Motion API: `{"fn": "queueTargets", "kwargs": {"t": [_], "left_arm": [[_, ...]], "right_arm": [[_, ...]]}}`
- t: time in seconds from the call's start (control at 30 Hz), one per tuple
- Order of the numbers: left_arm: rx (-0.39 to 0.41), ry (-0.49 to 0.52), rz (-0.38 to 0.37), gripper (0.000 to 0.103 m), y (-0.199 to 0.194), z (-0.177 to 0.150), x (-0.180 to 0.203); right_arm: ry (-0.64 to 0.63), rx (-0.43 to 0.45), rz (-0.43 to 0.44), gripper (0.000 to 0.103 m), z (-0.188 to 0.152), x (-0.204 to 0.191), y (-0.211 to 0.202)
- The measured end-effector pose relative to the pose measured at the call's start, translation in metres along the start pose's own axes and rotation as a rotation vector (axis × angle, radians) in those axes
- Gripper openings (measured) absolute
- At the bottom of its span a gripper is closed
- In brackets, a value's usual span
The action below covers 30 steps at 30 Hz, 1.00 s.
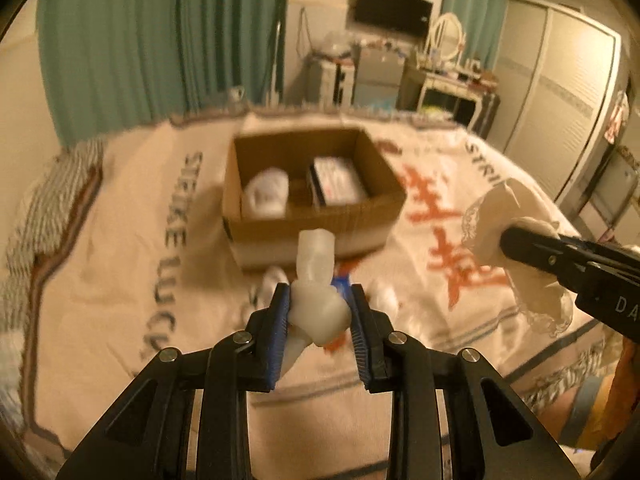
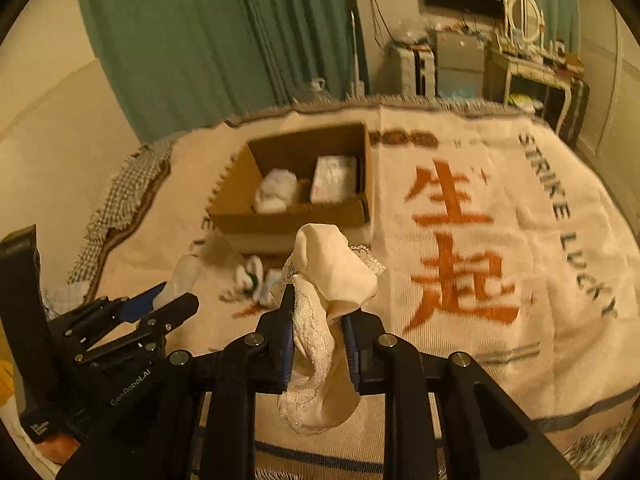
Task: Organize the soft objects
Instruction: 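Lower sock and cloth into the box and open both tools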
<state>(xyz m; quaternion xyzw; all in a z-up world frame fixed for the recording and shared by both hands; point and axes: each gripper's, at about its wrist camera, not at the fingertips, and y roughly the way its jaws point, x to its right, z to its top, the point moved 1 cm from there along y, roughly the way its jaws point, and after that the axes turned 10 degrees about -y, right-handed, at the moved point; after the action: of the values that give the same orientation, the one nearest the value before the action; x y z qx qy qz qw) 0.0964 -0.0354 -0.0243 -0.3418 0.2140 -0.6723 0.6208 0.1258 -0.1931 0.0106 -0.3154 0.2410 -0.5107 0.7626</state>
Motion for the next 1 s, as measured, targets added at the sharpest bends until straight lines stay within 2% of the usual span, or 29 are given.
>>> {"fn": "queueTargets", "kwargs": {"t": [0.2, 0.4, 0.53, 0.7, 0.8, 0.87, 0.9, 0.93, 1.0], "left_arm": [[0.082, 0.025, -0.012, 0.028, 0.006, 0.057, 0.002], [0.079, 0.015, -0.012, 0.028, 0.065, 0.104, -0.01], [0.038, 0.028, -0.003, 0.028, 0.12, 0.117, -0.016], [0.001, 0.053, 0.015, 0.031, 0.166, 0.118, -0.019], [-0.032, 0.051, 0.056, 0.032, 0.184, 0.114, -0.021], [-0.046, 0.042, 0.052, 0.045, 0.187, 0.113, -0.022], [-0.05, 0.031, 0.053, 0.062, 0.187, 0.113, -0.024], [-0.039, 0.015, 0.066, 0.072, 0.185, 0.114, -0.026], [-0.007, 0.003, 0.08, 0.072, 0.174, 0.117, -0.028]], "right_arm": [[-0.056, 0.079, 0.0, 0.021, 0.068, -0.004, 0.007], [-0.067, 0.086, 0.022, 0.021, 0.118, 0.009, 0.067], [-0.025, 0.044, 0.062, 0.021, 0.13, 0.025, 0.124], [0.01, -0.009, 0.081, 0.021, 0.129, 0.041, 0.181], [0.035, -0.033, 0.072, 0.029, 0.128, 0.05, 0.204], [0.052, -0.033, 0.067, 0.042, 0.128, 0.055, 0.211], [0.058, -0.03, 0.062, 0.047, 0.129, 0.057, 0.21], [0.062, -0.024, 0.056, 0.057, 0.129, 0.058, 0.208], [0.063, -0.012, 0.036, 0.06, 0.133, 0.06, 0.198]]}}
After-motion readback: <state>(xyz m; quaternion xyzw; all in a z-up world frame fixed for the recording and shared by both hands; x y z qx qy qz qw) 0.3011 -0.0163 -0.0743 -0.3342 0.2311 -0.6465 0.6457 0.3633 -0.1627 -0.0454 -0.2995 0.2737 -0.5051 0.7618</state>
